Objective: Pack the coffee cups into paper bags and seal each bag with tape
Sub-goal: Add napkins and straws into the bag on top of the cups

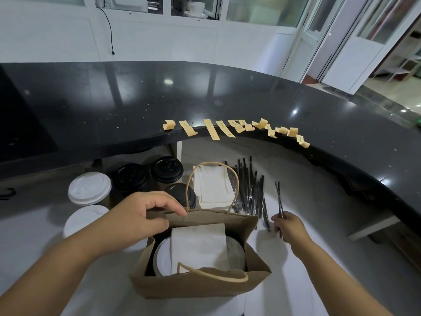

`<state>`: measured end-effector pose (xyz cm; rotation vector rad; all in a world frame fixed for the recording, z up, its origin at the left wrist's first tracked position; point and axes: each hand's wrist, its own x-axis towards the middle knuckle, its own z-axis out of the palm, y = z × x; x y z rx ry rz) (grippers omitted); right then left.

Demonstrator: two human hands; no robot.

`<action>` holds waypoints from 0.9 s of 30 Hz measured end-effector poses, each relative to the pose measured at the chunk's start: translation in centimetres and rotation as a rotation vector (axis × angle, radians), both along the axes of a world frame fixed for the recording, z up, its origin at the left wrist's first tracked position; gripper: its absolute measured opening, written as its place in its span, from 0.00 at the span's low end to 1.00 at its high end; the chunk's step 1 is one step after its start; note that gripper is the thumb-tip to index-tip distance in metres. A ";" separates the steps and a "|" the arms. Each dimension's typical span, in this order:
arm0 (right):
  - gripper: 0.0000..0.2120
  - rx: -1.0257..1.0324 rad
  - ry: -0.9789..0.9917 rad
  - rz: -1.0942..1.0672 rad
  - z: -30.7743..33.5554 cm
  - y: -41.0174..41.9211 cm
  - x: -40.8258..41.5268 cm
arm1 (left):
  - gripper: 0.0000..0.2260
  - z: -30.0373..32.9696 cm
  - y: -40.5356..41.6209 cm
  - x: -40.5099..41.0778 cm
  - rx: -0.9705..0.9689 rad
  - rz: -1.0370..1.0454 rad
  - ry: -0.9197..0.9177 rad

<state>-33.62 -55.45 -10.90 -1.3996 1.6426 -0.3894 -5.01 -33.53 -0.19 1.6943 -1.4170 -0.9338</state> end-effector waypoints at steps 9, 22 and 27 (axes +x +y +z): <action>0.21 -0.254 -0.374 0.190 9.9 6.1 3.5 | 0.19 -0.3 1.0 -0.4 -0.163 0.038 0.009; 0.06 -0.416 -0.134 0.989 17.1 12.9 6.8 | 0.21 -2.2 2.7 0.7 -0.109 0.007 -0.138; 0.04 -0.522 0.748 1.409 15.1 13.4 9.9 | 0.24 -2.2 3.1 0.8 -0.052 0.001 -0.043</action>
